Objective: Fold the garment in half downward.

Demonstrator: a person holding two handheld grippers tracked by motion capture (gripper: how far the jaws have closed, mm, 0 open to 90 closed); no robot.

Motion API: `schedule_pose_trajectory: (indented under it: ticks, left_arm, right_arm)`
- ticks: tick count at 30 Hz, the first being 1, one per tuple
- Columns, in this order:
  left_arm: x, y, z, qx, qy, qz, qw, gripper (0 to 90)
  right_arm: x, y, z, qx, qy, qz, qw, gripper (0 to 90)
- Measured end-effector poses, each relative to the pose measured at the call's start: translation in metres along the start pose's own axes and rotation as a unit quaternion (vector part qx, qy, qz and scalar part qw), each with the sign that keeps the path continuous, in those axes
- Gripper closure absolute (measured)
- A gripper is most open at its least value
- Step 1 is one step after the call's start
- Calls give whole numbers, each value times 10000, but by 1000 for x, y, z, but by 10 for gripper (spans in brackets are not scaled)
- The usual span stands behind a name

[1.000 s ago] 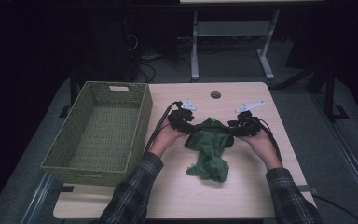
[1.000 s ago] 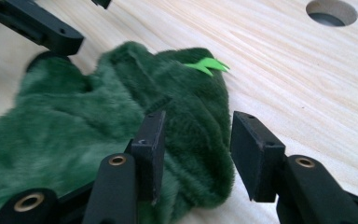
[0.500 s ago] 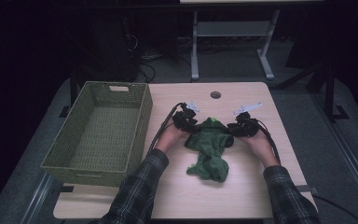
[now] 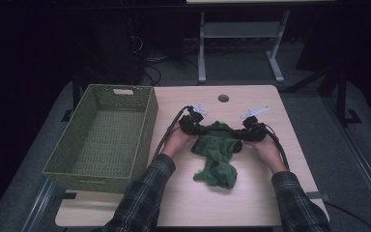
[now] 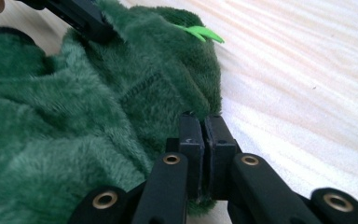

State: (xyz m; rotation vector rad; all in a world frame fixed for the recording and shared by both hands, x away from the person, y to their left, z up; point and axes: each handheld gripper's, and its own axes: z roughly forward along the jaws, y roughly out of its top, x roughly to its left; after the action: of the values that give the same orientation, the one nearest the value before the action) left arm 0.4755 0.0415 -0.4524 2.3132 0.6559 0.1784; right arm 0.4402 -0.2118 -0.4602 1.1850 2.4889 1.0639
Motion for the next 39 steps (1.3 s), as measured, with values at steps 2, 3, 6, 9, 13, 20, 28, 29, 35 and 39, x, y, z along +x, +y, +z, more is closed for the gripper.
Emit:
schedule_pose_trajectory:
  ticks: [2,3,6,9,13,20,28,29,35,39]
  left_arm:
    - [-1,4,-4,-69,-25,-8,10000,867]
    - [-2,6,-6,-92,-35,-7,10000,866]
    - [-5,13,-14,-208,-49,22,9998,866]
    - [-8,20,-22,-275,-73,31,9996,867]
    - [-15,24,-31,-329,-110,20,9994,866]
    - [-25,26,-51,-505,-184,40,9985,866]
    - [-42,22,-74,-707,-273,183,9970,864]
    - [-44,21,-75,-705,-280,203,9969,864]
    - [-57,15,-85,-747,-318,370,9960,862]
    - [-65,10,-89,-777,-345,423,9955,861]
  right_arm:
    - [0,1,-2,-47,-1,14,10000,874]
    - [1,2,-3,-76,-19,17,10000,875]
    - [2,4,-8,-236,-19,36,9997,875]
    - [2,6,-14,-349,-27,14,9994,875]
    - [6,12,-23,-278,32,-33,9996,875]
    - [18,20,-42,-439,79,-285,9986,875]
    - [34,21,-64,-576,198,-557,9966,874]
    - [35,21,-65,-597,198,-590,9963,874]
    - [49,15,-78,-695,207,-792,9942,875]
    - [55,7,-84,-725,222,-849,9935,875]
